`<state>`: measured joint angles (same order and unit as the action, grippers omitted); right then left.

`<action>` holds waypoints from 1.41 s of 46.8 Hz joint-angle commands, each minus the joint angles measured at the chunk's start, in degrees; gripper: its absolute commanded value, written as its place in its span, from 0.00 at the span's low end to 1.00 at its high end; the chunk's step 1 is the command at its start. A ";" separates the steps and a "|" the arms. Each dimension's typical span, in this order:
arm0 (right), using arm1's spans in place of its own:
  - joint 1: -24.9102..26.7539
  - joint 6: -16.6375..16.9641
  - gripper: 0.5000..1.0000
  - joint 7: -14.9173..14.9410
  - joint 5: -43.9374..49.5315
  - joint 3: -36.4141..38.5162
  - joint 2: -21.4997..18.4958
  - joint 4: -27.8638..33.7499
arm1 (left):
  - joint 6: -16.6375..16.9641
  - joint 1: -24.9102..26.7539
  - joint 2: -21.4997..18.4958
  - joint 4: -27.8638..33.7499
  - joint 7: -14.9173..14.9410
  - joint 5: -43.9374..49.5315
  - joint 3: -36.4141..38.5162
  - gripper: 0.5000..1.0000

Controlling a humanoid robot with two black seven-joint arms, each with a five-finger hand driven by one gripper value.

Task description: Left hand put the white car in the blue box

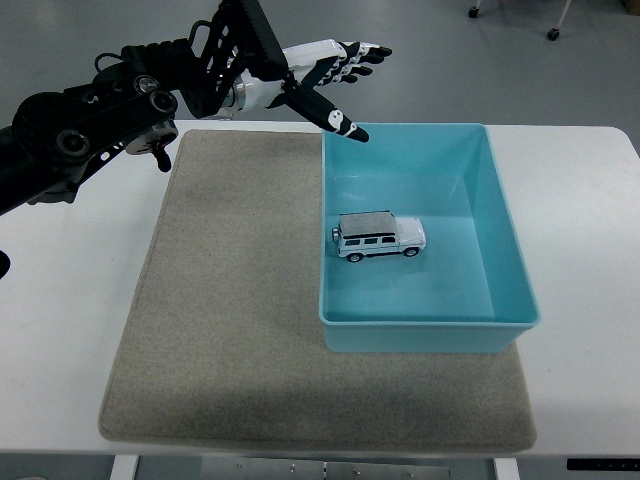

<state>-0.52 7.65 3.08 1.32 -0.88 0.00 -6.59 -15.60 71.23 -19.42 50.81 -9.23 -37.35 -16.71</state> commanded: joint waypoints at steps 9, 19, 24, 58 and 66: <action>-0.01 0.00 0.87 0.00 0.00 0.00 0.00 0.00 | -2.07 -3.20 -4.30 -1.42 0.09 21.16 -3.06 1.00; -0.01 0.00 0.87 0.00 0.00 0.00 0.00 0.00 | -6.63 -8.30 -7.73 -2.56 0.09 34.09 -4.73 0.99; -0.01 0.00 0.87 0.00 0.00 0.00 0.00 0.00 | -8.75 -11.64 -7.82 -3.96 0.18 35.68 -7.19 0.99; -0.01 0.00 0.87 0.00 0.00 0.00 0.00 0.00 | -13.41 -24.12 -8.26 -4.58 7.65 46.40 -20.38 1.00; 0.17 0.61 0.87 0.00 0.09 0.09 0.00 -0.53 | -13.41 -24.92 -8.26 -4.41 7.65 46.31 -20.47 1.00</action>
<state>-0.49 7.76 3.08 1.18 -0.75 0.00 -6.68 -29.02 46.47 -27.63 46.35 -1.58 9.02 -37.10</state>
